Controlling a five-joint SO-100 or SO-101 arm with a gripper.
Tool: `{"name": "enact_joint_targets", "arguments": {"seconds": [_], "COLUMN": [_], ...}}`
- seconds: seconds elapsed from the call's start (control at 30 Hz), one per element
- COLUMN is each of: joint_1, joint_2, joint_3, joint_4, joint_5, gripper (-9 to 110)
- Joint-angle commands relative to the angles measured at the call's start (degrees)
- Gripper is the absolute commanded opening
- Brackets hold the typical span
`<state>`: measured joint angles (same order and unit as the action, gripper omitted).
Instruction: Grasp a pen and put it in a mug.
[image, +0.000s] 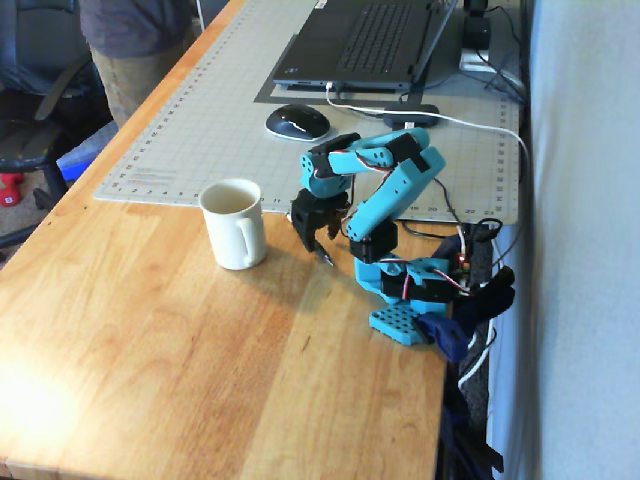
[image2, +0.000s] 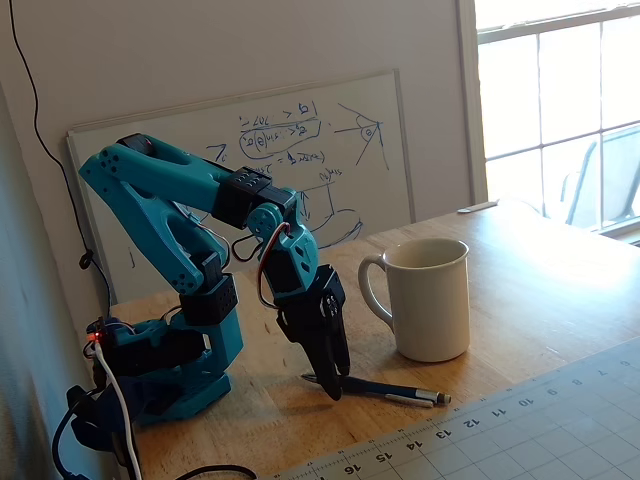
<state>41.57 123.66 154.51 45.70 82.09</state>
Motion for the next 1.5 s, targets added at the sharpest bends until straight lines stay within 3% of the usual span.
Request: {"name": "enact_joint_targets", "arguments": {"seconds": [0.0, 0.5, 0.87, 1.17, 1.47], "joint_1": [-0.09, -1.23, -1.41, -0.79, -0.62], "joint_2": [0.26, 0.97, 1.05, 1.67, 2.81], "joint_3": [-4.22, -4.22, -4.04, -4.22, -5.10], "joint_4": [-0.70, -0.70, -0.70, -0.70, -0.79], "joint_5": [0.53, -6.94, -7.03, -6.24, -6.15], "gripper": [19, 19, 19, 3, 2]}}
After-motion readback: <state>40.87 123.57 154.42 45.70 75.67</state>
